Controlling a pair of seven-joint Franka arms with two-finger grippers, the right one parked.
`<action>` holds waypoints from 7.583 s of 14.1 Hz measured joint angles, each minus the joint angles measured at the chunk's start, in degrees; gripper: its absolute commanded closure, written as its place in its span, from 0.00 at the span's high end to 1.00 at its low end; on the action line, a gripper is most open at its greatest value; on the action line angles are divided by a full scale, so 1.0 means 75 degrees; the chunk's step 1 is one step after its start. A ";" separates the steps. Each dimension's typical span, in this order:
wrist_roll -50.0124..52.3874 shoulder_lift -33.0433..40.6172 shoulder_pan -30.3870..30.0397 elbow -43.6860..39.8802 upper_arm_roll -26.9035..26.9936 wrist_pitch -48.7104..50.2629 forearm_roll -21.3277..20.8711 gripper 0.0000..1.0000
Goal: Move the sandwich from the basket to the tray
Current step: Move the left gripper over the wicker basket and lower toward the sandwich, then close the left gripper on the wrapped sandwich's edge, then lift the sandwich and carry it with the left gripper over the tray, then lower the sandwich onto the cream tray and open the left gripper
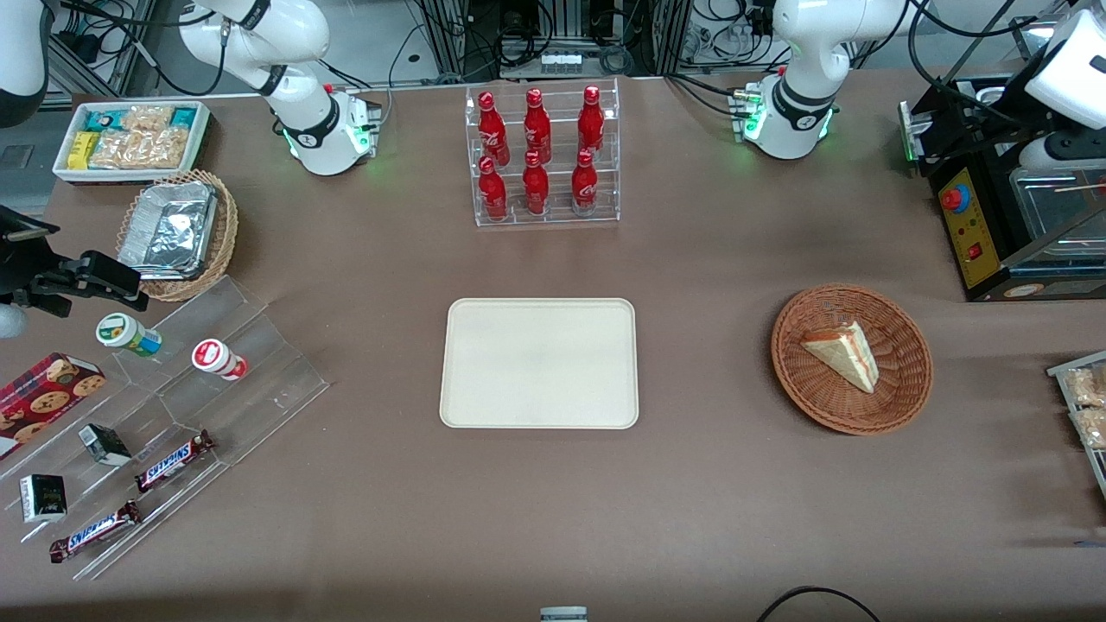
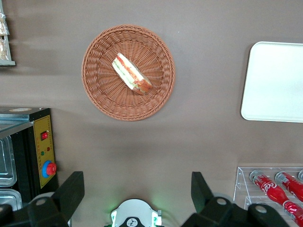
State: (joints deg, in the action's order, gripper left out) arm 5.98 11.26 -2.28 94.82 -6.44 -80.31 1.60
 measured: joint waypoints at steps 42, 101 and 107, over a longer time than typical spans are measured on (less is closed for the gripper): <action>0.5828 -0.3042 -0.0538 0.4461 0.0066 -0.7577 -0.0261 1.00; 0.5864 -0.6395 0.5159 -0.0058 -0.0076 -0.6728 -0.1496 0.99; 0.5893 -0.5945 0.5078 -0.0423 0.0071 -0.6178 -0.1492 1.00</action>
State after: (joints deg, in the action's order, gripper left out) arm 50.18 -33.33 35.81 91.65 -5.91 -126.65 -9.59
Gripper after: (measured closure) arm 0.013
